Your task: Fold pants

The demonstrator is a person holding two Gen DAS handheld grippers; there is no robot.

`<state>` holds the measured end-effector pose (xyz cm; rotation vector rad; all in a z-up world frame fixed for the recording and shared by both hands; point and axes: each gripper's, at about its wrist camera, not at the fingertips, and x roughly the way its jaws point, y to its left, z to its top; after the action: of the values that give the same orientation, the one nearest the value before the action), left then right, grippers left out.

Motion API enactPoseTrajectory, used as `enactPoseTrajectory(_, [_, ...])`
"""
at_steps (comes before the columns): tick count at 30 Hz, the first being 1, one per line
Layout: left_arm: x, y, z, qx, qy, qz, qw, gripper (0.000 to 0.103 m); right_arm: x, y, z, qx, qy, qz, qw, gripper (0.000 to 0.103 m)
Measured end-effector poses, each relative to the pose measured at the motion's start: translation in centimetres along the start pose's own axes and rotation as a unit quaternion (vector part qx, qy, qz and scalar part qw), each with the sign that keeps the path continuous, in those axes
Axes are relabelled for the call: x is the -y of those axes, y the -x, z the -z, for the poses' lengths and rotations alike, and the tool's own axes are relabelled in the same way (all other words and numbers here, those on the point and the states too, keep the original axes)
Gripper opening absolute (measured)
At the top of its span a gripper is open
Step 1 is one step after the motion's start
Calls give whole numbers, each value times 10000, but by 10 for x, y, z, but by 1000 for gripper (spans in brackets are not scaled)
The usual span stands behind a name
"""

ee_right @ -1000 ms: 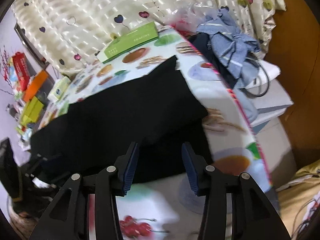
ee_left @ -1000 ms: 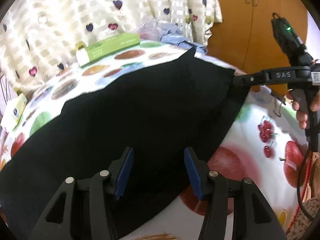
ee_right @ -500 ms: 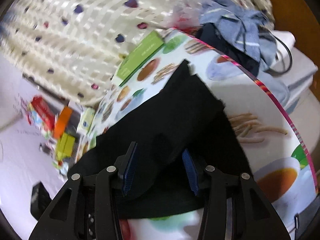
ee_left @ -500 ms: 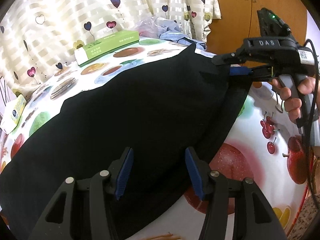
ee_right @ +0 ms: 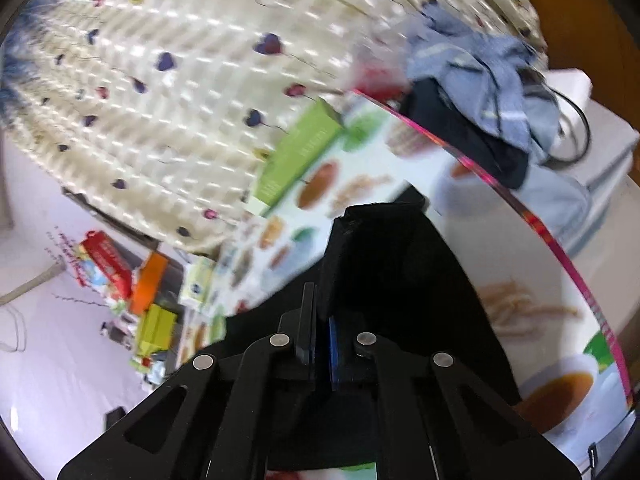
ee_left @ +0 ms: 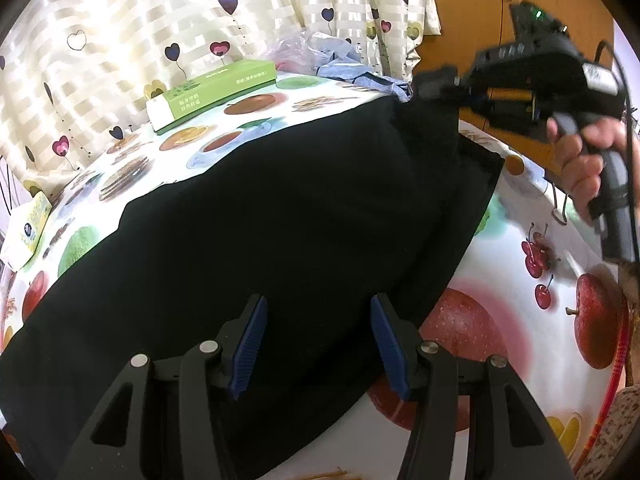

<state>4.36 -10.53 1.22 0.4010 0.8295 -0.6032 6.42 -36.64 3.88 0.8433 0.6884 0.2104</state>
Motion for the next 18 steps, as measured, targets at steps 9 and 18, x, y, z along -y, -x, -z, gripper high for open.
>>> enactPoseTrajectory(9, [6,7,0,53,-106,118,9999,57,-25,4,-19,156,218,-201,9994,4])
enactPoseTrajectory(18, [7,3,-3,-46,-181,-61,9998,23,-15,9,-17,147,157,-204,9996,4])
